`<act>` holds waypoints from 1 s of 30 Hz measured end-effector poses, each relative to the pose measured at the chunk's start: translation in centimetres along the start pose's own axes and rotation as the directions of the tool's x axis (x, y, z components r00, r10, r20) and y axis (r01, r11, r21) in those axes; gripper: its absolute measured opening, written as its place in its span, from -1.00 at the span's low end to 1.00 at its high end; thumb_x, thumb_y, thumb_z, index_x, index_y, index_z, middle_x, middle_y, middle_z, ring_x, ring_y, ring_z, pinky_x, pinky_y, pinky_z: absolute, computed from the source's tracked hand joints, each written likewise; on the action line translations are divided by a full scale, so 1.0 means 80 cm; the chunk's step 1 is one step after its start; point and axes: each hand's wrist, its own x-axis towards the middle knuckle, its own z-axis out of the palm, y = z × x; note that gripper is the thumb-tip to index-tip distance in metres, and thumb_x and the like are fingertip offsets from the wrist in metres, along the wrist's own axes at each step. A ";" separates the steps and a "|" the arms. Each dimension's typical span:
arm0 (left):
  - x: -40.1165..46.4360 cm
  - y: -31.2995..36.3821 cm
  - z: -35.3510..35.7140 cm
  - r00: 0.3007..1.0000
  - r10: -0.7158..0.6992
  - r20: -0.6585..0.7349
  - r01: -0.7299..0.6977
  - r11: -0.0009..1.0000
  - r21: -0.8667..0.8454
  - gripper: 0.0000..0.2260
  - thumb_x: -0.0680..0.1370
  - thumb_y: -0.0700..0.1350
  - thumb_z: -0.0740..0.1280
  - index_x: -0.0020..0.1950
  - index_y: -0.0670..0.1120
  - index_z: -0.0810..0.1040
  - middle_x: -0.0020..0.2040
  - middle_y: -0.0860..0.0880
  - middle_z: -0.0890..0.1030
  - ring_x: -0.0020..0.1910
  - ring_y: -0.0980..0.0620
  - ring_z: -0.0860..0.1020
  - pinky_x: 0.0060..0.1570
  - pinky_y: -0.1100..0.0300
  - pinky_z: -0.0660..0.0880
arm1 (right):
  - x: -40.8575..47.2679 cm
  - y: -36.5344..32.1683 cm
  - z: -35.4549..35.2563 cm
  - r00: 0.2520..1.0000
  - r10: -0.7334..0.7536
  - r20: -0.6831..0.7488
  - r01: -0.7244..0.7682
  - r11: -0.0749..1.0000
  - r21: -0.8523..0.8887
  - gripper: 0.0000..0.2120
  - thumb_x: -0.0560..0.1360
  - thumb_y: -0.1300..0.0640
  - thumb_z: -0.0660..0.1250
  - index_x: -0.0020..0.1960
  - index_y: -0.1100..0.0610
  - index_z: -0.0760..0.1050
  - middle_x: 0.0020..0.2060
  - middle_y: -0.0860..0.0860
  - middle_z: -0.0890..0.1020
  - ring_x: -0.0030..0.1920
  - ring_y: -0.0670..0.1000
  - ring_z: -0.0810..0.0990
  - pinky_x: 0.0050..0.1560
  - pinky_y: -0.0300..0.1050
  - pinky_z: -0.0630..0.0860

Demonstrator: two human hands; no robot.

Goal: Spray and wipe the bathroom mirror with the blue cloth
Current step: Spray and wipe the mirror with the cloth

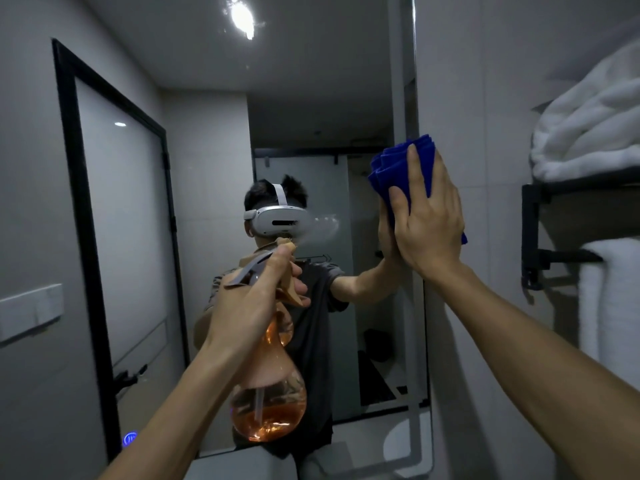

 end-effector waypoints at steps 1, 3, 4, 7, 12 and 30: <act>0.000 -0.001 -0.001 1.000 0.007 0.006 -0.007 1.000 0.006 -0.63 0.53 0.15 0.36 -0.03 -0.17 0.68 -0.17 -0.19 0.72 -0.14 -0.22 0.71 0.09 -0.30 0.57 | -0.001 -0.001 0.000 1.000 0.008 -0.003 -0.008 1.000 -0.003 -0.45 0.69 -0.13 -0.01 0.62 0.05 0.03 0.55 0.19 0.22 0.47 0.18 0.32 0.42 0.10 0.29; 0.002 -0.002 -0.003 1.000 0.014 0.022 -0.014 1.000 -0.011 -0.64 0.54 0.14 0.36 -0.02 -0.17 0.68 -0.14 -0.20 0.72 -0.11 -0.20 0.70 0.10 -0.23 0.59 | -0.002 -0.004 0.001 0.999 0.031 -0.014 -0.032 0.999 -0.013 -0.45 0.69 -0.12 0.00 0.62 0.06 0.06 0.54 0.20 0.25 0.45 0.19 0.35 0.41 0.13 0.32; 0.003 0.000 -0.005 0.999 0.017 0.029 -0.016 0.999 -0.036 -0.65 0.54 0.12 0.37 0.00 -0.18 0.68 -0.13 -0.19 0.72 -0.10 -0.19 0.70 0.08 -0.16 0.60 | 0.000 -0.007 0.001 0.999 0.049 -0.022 -0.050 0.999 -0.019 -0.45 0.69 -0.11 0.01 0.61 0.07 0.07 0.53 0.21 0.26 0.45 0.20 0.36 0.41 0.15 0.33; 0.005 0.011 -0.011 0.998 0.061 0.022 -0.060 0.997 -0.045 -0.68 0.55 0.08 0.35 0.00 -0.17 0.69 -0.13 -0.16 0.74 -0.11 -0.11 0.72 -0.02 0.03 0.61 | 0.025 -0.033 0.004 0.989 0.136 -0.057 -0.138 0.990 -0.040 -0.45 0.68 -0.11 0.00 0.61 0.08 0.09 0.53 0.21 0.26 0.48 0.20 0.32 0.42 0.20 0.32; 0.005 0.024 -0.019 0.991 0.131 0.028 -0.129 0.989 -0.067 -0.77 0.55 0.06 0.34 -0.12 -0.02 0.73 -0.13 -0.15 0.75 -0.11 -0.08 0.73 -0.07 -0.02 0.61 | 0.034 -0.102 0.017 1.000 -0.015 -0.004 0.014 0.999 -0.030 -0.42 0.66 -0.15 0.01 0.62 0.02 0.07 0.58 0.16 0.16 0.56 0.17 0.16 0.53 0.22 0.10; -0.004 0.026 -0.040 0.998 0.061 -0.030 -0.063 0.994 -0.092 -0.72 0.53 0.12 0.35 -0.14 -0.05 0.73 -0.10 -0.16 0.74 0.02 -0.44 0.62 0.11 -0.36 0.52 | 0.055 -0.024 0.001 0.995 0.098 0.019 -0.098 0.995 -0.005 -0.44 0.68 -0.12 -0.02 0.62 0.05 0.05 0.56 0.19 0.20 0.52 0.19 0.25 0.47 0.22 0.25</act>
